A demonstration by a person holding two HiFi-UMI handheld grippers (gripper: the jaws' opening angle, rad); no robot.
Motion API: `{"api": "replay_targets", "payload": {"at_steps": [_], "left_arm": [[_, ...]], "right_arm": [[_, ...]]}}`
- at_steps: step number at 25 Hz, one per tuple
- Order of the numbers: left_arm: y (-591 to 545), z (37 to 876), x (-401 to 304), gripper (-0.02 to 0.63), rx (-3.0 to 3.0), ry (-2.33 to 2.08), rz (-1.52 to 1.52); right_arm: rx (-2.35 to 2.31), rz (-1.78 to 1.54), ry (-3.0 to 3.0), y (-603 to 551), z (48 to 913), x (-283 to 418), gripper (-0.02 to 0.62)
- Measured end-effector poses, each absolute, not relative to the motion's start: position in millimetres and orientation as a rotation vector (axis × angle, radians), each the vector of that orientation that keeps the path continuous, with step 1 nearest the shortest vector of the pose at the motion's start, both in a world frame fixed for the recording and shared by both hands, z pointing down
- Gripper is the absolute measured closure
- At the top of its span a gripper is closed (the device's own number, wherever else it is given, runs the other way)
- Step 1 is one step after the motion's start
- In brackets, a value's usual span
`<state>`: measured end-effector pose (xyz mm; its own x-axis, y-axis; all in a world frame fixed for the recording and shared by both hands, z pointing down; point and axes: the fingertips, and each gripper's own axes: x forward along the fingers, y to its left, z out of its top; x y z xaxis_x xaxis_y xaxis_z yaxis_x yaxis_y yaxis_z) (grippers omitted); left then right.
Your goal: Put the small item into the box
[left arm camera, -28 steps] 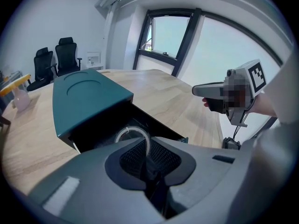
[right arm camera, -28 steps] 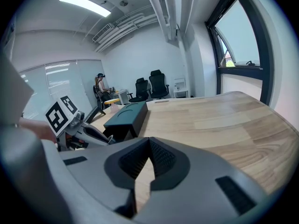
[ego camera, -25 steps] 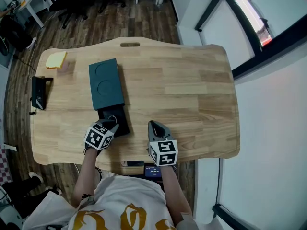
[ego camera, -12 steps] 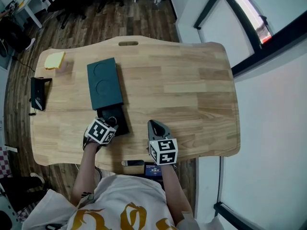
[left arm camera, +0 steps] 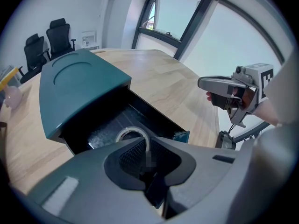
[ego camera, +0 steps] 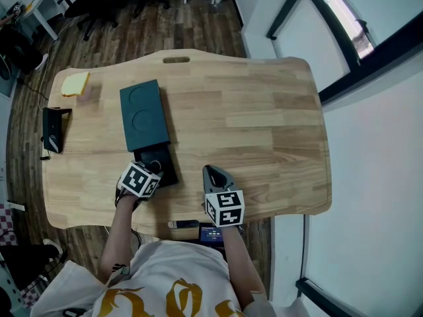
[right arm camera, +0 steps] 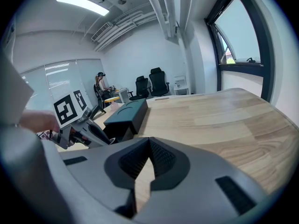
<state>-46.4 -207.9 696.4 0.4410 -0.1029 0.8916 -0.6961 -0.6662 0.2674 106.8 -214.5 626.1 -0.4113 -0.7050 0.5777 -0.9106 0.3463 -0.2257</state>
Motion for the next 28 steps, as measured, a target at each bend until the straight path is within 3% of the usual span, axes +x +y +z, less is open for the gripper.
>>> {"api": "replay_targets", "payload": {"at_steps": [11, 22, 25, 28], "left_arm": [[-206.0, 694.6, -43.9, 0.566, 2.101, -0.661, 1.152], [-227.7, 658.3, -64.2, 0.558, 2.123, -0.906, 0.695], [-226.2, 631.5, -67.3, 0.603, 2.165, -0.957, 0.586], [-217.0, 606.7, -62.8, 0.603, 2.229, -0.975, 0.514]], "right_arm": [[1.431, 0.733, -2.247, -214.4, 617.0, 107.5, 0.591], [1.462, 0.667, -2.285, -205.0, 588.3, 108.5, 0.591], [1.477, 0.637, -2.307, -202.3, 572.6, 104.5, 0.591], [1.494, 0.609, -2.338, -198.5, 558.0, 97.8, 0.591]]}}
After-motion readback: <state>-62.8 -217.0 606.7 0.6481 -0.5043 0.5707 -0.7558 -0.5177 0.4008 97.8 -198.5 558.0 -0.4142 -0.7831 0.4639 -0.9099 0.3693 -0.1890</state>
